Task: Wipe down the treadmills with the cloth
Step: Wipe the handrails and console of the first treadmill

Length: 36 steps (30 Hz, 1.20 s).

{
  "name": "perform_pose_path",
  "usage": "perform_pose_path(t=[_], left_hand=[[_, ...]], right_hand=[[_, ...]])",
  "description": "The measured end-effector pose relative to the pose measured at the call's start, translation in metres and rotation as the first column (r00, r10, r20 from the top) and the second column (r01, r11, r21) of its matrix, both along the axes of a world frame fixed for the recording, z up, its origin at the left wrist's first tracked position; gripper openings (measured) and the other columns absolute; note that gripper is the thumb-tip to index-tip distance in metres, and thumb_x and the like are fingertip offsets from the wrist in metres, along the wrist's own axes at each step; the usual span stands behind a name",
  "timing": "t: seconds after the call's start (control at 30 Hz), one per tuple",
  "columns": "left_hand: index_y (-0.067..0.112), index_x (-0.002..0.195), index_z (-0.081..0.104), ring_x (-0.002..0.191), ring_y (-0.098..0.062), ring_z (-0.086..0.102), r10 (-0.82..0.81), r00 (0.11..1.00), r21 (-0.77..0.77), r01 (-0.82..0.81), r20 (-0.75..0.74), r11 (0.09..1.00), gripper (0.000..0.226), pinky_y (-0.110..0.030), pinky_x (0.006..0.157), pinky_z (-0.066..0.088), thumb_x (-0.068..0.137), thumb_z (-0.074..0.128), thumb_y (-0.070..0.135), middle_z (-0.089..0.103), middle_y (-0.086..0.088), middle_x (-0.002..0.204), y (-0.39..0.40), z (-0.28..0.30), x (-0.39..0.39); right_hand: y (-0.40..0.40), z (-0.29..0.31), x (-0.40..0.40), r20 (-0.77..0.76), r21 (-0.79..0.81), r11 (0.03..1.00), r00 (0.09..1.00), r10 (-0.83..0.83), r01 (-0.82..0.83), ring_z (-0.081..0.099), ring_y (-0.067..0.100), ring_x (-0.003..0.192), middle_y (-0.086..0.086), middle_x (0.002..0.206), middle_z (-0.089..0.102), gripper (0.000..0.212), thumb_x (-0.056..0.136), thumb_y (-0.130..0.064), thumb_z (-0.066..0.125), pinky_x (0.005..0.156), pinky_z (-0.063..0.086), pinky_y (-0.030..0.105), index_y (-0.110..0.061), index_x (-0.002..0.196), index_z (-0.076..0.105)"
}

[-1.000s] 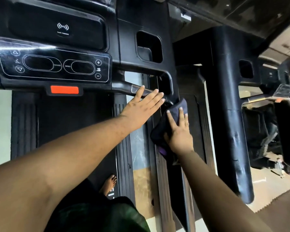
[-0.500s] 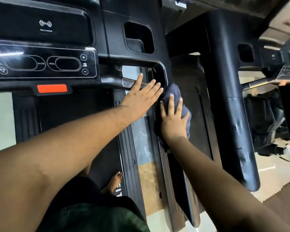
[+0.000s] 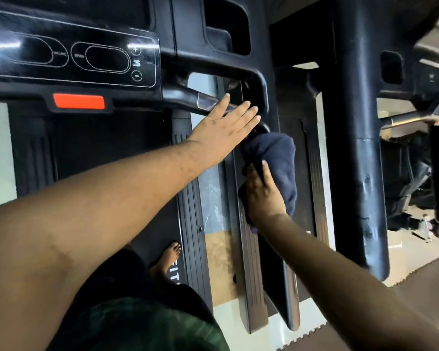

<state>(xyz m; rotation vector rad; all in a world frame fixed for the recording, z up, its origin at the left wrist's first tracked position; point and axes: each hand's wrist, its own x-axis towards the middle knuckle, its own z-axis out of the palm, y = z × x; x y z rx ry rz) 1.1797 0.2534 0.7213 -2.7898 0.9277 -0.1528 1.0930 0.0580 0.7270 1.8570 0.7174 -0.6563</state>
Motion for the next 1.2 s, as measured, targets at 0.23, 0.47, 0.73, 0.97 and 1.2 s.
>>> perform_pose_path(t=[0.23, 0.47, 0.73, 0.97, 1.2], left_hand=[[0.006, 0.161, -0.002, 0.157, -0.034, -0.002, 0.06, 0.997, 0.009, -0.059, -0.04, 0.998, 0.076, -0.072, 0.119, 0.003, 0.091, 0.028, 0.016, -0.004, -0.018, 0.17, -0.008, 0.016, -0.006], [0.009, 0.161, -0.004, 0.157, -0.031, -0.006, -0.018, 0.993, 0.052, 0.024, -0.114, 0.998, 0.081, -0.078, 0.114, 0.002, 0.096, 0.043, 0.02, -0.008, -0.016, 0.17, -0.022, 0.015, -0.027], [0.012, 0.162, 0.001, 0.158, -0.024, 0.0, 0.079, 0.98, -0.038, -0.087, -0.184, 0.995, 0.084, -0.074, 0.117, 0.002, 0.095, 0.05, 0.014, -0.004, -0.01, 0.171, -0.057, 0.019, -0.064], [0.015, 0.161, -0.006, 0.158, -0.023, -0.002, 0.127, 0.953, -0.086, -0.156, -0.275, 0.984, 0.098, -0.075, 0.116, -0.001, 0.091, 0.063, 0.011, -0.009, -0.009, 0.171, -0.084, -0.005, -0.118], [0.022, 0.161, -0.009, 0.158, -0.023, -0.004, 0.147, 0.932, -0.063, -0.178, -0.331, 0.982, 0.091, -0.072, 0.117, -0.006, 0.099, 0.056, 0.019, -0.013, -0.008, 0.17, -0.109, 0.013, -0.17]], right_hand=[[-0.036, 0.028, -0.019, 0.052, 0.608, 0.736, 0.91, -0.41, 0.297, -0.004, 0.032, 0.158, -0.002, 0.173, 0.001, 0.077, 0.089, -0.039, 0.055, 0.109, 0.018, 0.081, -0.024, 0.16, 0.03], [-0.058, 0.018, -0.075, 0.006, 0.76, 0.523, 0.8, -0.6, 0.386, -0.002, 0.032, 0.158, 0.0, 0.171, -0.016, 0.086, 0.089, -0.028, 0.066, 0.115, 0.037, 0.059, -0.036, 0.162, 0.02], [-0.018, 0.007, -0.05, 0.145, 0.089, 0.996, 0.989, -0.028, 0.015, -0.015, 0.046, 0.154, 0.018, 0.171, 0.003, 0.069, 0.102, -0.051, 0.038, 0.104, -0.011, 0.085, -0.018, 0.161, 0.024], [-0.096, 0.019, -0.179, -0.024, 0.402, 0.898, 0.983, -0.184, 0.178, -0.004, 0.031, 0.157, 0.01, 0.17, 0.019, 0.066, 0.088, -0.043, 0.063, 0.105, -0.004, 0.086, -0.027, 0.151, 0.049], [-0.104, 0.019, -0.162, -0.161, 0.866, 0.292, 0.778, -0.607, 0.407, -0.003, 0.026, 0.159, -0.003, 0.172, -0.008, 0.099, 0.085, -0.028, 0.068, 0.122, 0.024, 0.059, -0.037, 0.163, 0.007]])
